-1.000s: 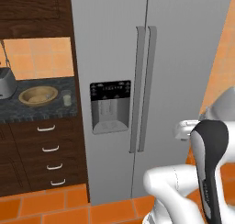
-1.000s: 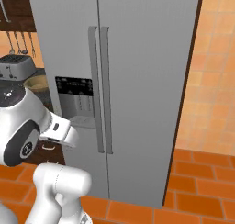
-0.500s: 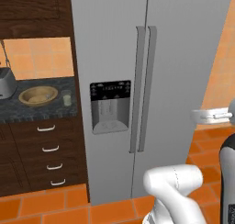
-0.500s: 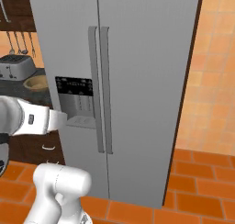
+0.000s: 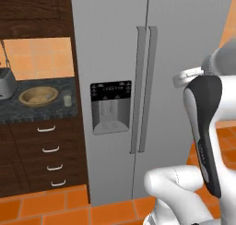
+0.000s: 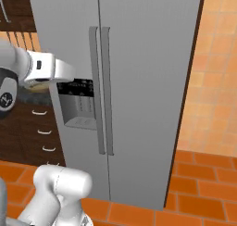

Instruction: Grab a lemon wedge from the fridge and one ice cube from the ice bowl, and put them in the glass of lemonade.

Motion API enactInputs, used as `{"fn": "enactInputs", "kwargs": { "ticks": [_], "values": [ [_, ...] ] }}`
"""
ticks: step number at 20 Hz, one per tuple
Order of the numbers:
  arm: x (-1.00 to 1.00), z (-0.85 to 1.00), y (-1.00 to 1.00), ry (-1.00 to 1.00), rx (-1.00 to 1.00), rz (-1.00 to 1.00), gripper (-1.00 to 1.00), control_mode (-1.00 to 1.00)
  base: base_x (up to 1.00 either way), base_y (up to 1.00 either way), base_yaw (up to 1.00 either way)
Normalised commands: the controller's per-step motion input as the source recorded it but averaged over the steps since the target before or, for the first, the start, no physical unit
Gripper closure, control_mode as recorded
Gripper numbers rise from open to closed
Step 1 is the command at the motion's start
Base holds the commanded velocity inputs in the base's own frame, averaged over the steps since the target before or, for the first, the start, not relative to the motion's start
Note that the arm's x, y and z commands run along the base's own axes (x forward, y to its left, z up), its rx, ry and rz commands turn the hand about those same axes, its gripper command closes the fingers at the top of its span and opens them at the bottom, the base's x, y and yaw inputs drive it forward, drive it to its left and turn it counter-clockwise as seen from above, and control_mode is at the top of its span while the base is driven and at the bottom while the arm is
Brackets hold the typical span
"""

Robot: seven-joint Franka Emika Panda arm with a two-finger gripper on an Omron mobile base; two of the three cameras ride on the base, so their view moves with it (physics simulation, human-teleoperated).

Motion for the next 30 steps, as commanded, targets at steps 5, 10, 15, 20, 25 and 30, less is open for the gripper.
{"fn": "enactInputs", "kwargs": {
  "ticks": [5, 10, 15, 20, 25, 30],
  "values": [
    [0.96, -0.69, 0.00, -0.07, 0.07, 0.00, -1.00, -1.00, 0.00, 0.00, 0.00],
    [1.00, -0.16, -0.07, -0.01, 0.18, -0.01, -1.00, -1.00, 0.00, 0.00, 0.00],
    [0.98, 0.00, -0.07, 0.00, 0.16, -0.05, -1.00, -1.00, 0.00, 0.00, 0.00],
    [0.28, -0.10, -0.06, -0.01, -0.04, -0.01, -1.00, -1.00, 0.00, 0.00, 0.00],
    [0.42, -0.06, -0.05, 0.00, -0.07, 0.00, -1.00, -1.00, 0.00, 0.00, 0.00],
    [0.62, -0.47, 0.00, 0.00, 0.00, 0.00, -1.00, -1.00, 0.00, 0.00, 0.00]
  ]
}}
